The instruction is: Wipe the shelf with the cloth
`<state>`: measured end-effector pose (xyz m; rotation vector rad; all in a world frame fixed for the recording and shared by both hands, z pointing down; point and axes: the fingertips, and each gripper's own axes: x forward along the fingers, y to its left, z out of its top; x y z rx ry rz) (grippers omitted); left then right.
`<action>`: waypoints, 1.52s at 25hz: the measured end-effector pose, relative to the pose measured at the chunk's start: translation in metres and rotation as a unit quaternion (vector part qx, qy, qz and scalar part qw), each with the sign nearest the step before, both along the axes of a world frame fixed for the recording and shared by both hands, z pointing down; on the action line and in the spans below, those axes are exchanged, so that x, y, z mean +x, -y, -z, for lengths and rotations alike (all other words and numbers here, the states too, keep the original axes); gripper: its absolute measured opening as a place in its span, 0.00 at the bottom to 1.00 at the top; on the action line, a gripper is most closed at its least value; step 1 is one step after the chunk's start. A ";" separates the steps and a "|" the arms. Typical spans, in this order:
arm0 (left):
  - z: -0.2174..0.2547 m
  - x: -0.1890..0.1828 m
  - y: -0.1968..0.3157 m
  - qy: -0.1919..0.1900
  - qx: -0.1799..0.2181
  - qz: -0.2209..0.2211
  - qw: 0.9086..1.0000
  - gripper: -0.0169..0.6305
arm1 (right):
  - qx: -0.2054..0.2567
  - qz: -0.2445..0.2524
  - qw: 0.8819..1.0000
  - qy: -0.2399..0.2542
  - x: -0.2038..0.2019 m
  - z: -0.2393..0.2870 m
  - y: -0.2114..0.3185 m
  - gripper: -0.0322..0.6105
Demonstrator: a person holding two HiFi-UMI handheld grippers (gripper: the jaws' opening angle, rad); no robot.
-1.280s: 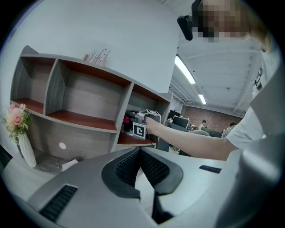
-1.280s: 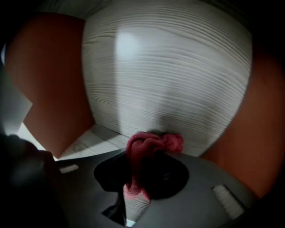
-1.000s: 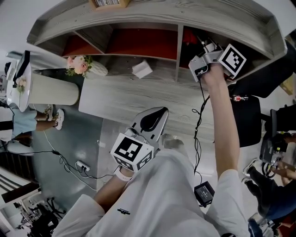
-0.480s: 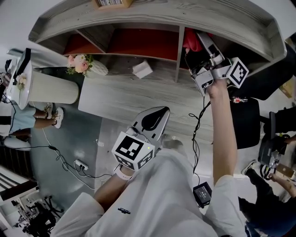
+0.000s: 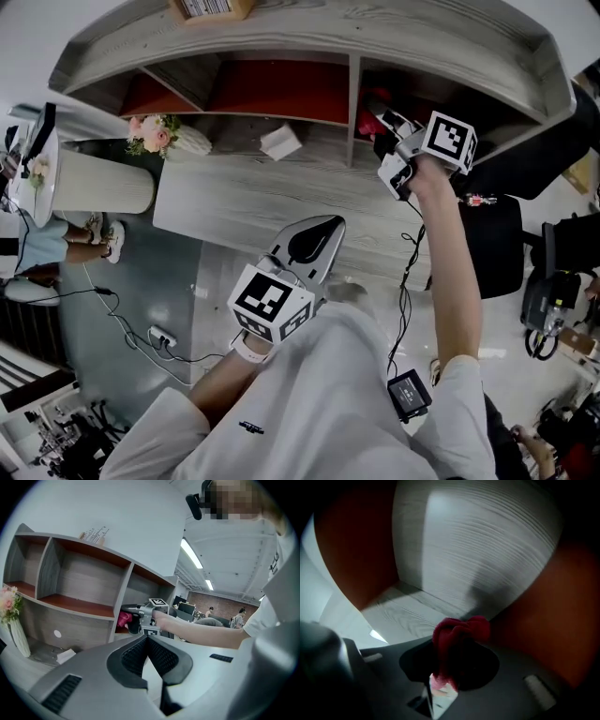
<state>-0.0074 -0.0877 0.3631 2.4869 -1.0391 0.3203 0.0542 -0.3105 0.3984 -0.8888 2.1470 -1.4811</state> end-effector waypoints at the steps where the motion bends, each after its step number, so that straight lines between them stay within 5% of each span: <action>1: 0.000 0.000 0.000 0.000 0.000 0.001 1.000 0.03 | 0.002 0.001 1.000 -0.028 -0.002 -0.008 0.003 0.21; 9: 0.003 -0.010 0.007 0.001 0.005 0.018 1.000 0.03 | -0.017 0.024 0.978 -0.205 0.000 -0.019 0.039 0.21; 17: 0.006 -0.013 0.013 -0.002 0.009 0.028 1.000 0.03 | -0.033 -0.034 0.972 -0.232 0.015 -0.028 0.061 0.21; 24: 0.007 -0.003 0.012 -0.007 0.013 0.017 1.000 0.03 | -0.113 -0.136 0.957 -0.228 0.076 -0.042 0.050 0.21; 27: 0.005 0.003 0.009 -0.009 0.011 0.010 1.000 0.03 | -0.146 -0.198 0.941 -0.235 0.113 -0.047 0.041 0.21; 31: 0.005 0.010 0.005 -0.010 0.011 0.001 1.000 0.03 | -0.160 -0.288 0.904 -0.273 0.157 -0.043 0.030 0.21; 38: 0.008 0.012 0.000 -0.006 0.013 0.000 1.000 0.03 | -0.112 -0.431 0.857 -0.258 0.195 -0.011 0.018 0.21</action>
